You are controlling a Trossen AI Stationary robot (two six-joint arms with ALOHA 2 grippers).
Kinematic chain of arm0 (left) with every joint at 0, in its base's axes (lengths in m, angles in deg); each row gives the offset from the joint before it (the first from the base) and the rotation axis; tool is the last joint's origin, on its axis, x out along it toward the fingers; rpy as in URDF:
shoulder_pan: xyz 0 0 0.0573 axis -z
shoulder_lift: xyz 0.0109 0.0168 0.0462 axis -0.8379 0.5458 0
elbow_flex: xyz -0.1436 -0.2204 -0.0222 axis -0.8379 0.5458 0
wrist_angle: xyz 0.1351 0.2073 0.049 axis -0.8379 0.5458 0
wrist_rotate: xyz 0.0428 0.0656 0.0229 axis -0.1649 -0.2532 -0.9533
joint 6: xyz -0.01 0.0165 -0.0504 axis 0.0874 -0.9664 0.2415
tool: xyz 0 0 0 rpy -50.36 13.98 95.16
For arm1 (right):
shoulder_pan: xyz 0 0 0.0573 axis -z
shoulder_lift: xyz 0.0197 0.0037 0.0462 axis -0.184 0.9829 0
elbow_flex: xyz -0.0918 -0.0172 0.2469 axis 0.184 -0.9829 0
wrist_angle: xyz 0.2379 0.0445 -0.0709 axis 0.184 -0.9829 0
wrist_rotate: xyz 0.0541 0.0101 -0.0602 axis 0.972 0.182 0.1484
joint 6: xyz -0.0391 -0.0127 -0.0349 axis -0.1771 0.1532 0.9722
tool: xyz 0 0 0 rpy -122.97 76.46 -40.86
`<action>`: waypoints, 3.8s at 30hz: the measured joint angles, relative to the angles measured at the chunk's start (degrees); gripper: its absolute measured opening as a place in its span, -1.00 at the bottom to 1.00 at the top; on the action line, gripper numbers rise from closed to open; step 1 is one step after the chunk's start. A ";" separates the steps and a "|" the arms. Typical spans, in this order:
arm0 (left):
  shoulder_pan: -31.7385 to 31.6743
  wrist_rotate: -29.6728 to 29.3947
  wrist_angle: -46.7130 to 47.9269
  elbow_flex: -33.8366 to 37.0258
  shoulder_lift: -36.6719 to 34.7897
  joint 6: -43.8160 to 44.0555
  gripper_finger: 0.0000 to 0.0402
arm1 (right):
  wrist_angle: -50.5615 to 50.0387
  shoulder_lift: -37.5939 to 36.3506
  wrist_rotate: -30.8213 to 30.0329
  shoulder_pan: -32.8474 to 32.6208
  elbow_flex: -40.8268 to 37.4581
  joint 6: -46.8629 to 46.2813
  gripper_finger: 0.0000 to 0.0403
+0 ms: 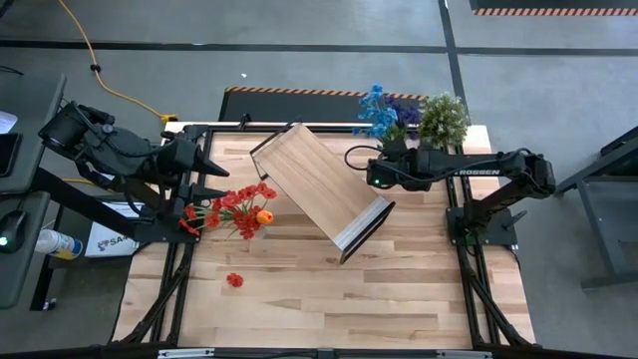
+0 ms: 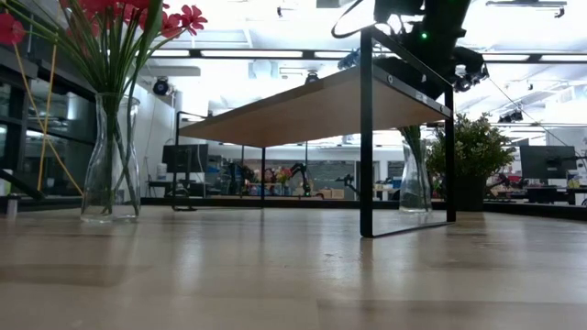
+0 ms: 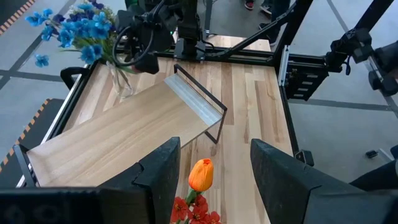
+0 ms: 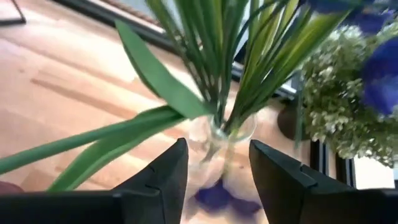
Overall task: Pick and place flowers into a vace then onto a shelf
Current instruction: Put the bottom transparent vase on the shelf
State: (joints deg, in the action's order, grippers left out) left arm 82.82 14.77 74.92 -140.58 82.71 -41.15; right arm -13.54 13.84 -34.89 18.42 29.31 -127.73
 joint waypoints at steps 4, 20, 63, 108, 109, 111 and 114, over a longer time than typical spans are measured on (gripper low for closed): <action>0.00 0.00 0.00 0.00 0.00 0.00 0.14 | -1.13 0.00 2.80 -0.01 0.00 0.04 -0.18; 0.00 -1.23 -0.02 0.00 0.00 0.00 0.14 | -3.02 -0.14 4.51 -3.63 0.00 -1.12 -0.16; 0.01 -2.20 -0.02 0.00 0.00 -0.17 0.14 | -5.84 -13.08 0.52 -4.20 0.00 -2.58 -0.10; -0.01 -1.62 0.11 0.00 0.00 -0.03 0.14 | -24.54 -15.50 26.05 -6.75 14.95 -0.99 -0.10; -0.01 -1.34 0.11 0.00 0.00 -0.02 0.14 | -25.32 -15.50 26.53 -7.70 14.91 -2.21 -0.10; -0.01 -1.29 0.11 0.00 0.00 0.00 0.14 | -24.60 -16.20 26.63 -9.84 13.73 -2.67 -0.10; -0.01 -1.16 0.09 0.00 0.00 0.00 0.14 | -25.17 -16.82 25.89 -13.30 11.65 -5.94 -0.10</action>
State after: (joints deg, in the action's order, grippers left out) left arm 82.81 13.61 75.01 -140.58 82.71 -41.15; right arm -38.71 -2.98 -9.00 5.12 40.96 -133.67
